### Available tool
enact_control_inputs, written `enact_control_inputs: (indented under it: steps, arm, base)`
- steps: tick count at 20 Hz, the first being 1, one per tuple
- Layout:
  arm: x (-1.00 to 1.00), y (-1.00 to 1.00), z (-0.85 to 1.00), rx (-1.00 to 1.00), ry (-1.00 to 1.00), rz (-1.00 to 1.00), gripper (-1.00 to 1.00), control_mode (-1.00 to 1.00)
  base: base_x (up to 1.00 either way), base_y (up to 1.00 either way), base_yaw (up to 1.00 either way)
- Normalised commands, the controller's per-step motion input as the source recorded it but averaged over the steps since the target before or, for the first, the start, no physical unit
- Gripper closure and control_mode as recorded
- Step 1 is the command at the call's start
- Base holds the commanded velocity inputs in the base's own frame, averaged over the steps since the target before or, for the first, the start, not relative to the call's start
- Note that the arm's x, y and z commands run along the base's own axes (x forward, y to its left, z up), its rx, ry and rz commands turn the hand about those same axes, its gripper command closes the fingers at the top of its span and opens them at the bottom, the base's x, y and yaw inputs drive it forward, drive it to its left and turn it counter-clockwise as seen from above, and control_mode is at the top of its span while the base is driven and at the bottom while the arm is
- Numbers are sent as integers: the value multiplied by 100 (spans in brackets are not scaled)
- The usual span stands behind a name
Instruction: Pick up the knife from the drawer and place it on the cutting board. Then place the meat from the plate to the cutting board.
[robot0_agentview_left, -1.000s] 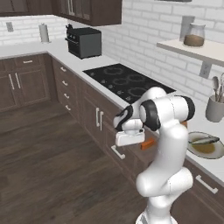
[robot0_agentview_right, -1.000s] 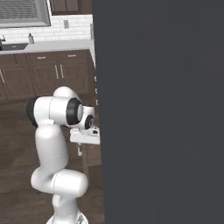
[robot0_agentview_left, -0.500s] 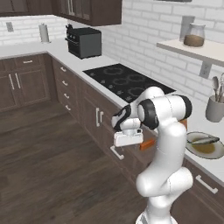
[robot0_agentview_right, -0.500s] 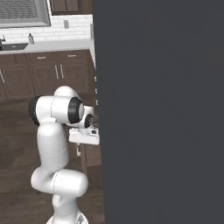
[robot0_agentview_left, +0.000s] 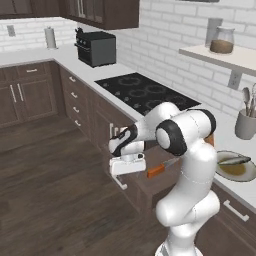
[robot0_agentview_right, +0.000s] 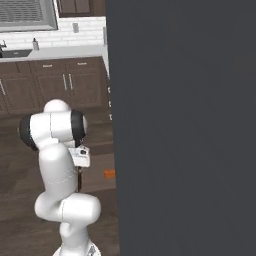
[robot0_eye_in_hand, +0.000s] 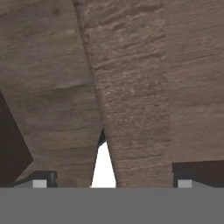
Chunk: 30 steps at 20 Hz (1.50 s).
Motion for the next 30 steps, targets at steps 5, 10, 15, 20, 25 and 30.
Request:
enact_control_inputs:
  steps: [5, 10, 15, 20, 25, 30]
  arm:
    - [-58, 100, 40, -1, 1, 0, -100, -100]
    - [-68, 100, 31, -3, 0, 0, -100, -100]
    - [-55, 100, 34, -8, -4, -1, -100, -100]
    - [-6, -4, 100, 8, -3, -46, -100, -100]
    - [40, -89, 88, 0, 16, -64, -100, -100]
    - [19, -100, 13, -9, -2, -49, -100, -100]
  base:
    - [0, 0, 0]
    - [0, 0, 0]
    - [0, 0, 0]
    - [0, 0, 0]
    - [0, 0, 0]
    - [0, 0, 0]
